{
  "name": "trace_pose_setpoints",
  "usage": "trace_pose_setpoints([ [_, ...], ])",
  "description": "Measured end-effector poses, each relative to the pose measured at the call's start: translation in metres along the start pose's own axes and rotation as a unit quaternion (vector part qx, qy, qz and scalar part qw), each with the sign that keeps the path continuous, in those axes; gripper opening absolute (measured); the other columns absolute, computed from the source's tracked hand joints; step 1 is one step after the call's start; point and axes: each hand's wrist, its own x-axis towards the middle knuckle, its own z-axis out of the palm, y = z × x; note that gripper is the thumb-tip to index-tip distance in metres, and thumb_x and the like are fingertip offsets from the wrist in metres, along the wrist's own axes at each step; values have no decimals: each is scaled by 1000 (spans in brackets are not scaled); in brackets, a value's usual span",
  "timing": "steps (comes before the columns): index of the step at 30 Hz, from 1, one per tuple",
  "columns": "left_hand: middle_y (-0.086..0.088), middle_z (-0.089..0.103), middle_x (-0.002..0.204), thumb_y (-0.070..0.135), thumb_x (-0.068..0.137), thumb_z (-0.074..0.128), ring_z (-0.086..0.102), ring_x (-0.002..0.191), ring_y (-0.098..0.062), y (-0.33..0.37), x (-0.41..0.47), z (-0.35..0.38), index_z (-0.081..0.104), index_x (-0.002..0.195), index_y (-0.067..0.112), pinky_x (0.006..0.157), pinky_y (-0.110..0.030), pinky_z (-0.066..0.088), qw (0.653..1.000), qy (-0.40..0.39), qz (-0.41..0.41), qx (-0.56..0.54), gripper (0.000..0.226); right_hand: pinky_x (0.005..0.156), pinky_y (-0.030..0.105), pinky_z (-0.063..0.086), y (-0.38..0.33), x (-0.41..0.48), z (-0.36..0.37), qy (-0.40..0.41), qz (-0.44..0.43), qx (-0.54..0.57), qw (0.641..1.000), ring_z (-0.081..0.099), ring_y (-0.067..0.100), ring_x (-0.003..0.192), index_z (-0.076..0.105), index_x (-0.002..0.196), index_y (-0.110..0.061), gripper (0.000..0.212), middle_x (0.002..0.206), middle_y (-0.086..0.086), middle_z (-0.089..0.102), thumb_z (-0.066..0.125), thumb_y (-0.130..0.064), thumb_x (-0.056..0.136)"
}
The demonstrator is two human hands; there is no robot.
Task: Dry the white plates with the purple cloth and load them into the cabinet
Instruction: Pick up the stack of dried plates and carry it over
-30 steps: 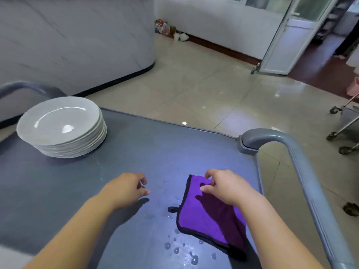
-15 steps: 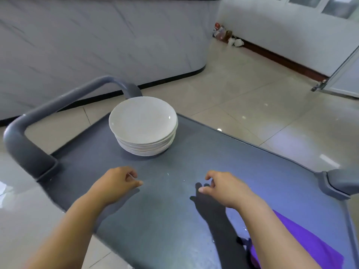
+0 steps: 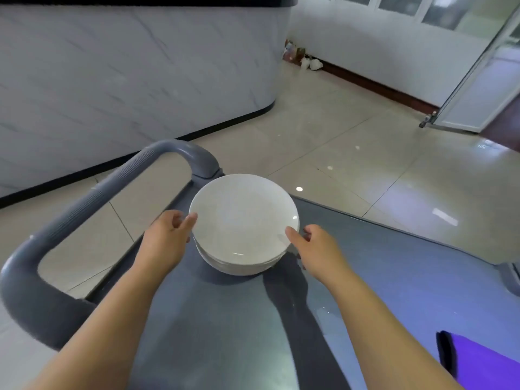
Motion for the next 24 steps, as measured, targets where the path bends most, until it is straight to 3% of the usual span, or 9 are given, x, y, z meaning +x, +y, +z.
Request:
trace_pose_setpoints([
  [3, -21, 62, 82, 45, 90, 58, 55, 67, -32, 8, 13, 5, 56, 83, 1, 61, -39, 47, 999, -40, 8, 21, 44, 79, 52, 56, -9, 9, 10, -2, 24, 46, 999, 65, 33, 84, 56, 88, -10, 41, 89, 7, 64, 59, -51, 87],
  [6, -24, 60, 79, 34, 89, 62, 46, 60, -24, 12, 18, 10, 58, 85, -6, 55, -31, 36, 998, -48, -6, 28, 40, 74, 48, 58, -16, 15, 15, 6, 56, 62, 997, 67, 33, 80, 57, 90, -9, 34, 91, 10, 66, 63, -42, 86],
  [9, -15, 62, 79, 28, 88, 61, 49, 61, -24, 16, 21, 14, 59, 80, 1, 52, -28, 35, 998, -49, -18, 37, 29, 62, 40, 60, -22, 17, 15, 20, 84, 58, 995, 69, 32, 68, 60, 93, -2, 27, 89, 14, 69, 67, -27, 84],
  [13, -5, 54, 70, 25, 89, 59, 46, 61, -21, 16, 26, 11, 52, 72, 8, 52, -29, 31, 998, -50, -34, 24, 25, 46, 27, 52, -26, 12, 14, 13, 98, 83, 992, 61, 21, 47, 59, 90, 0, 25, 86, 16, 68, 69, -22, 84],
  [18, -13, 66, 86, 23, 89, 62, 61, 74, -27, 7, 19, -1, 62, 84, 6, 67, -34, 49, 993, -78, -63, -59, 18, 54, 32, 55, -26, -6, 16, -16, 114, 179, 977, 62, 25, 62, 54, 93, -2, 23, 89, 17, 65, 70, -17, 85],
  [24, -11, 67, 99, 18, 90, 62, 66, 86, -28, -5, 10, -5, 62, 102, 8, 58, -30, 54, 982, -110, -66, -142, 15, 50, 29, 52, -16, -19, 22, -38, 134, 216, 966, 62, 24, 68, 47, 96, -6, 23, 99, 17, 63, 67, -14, 88],
])
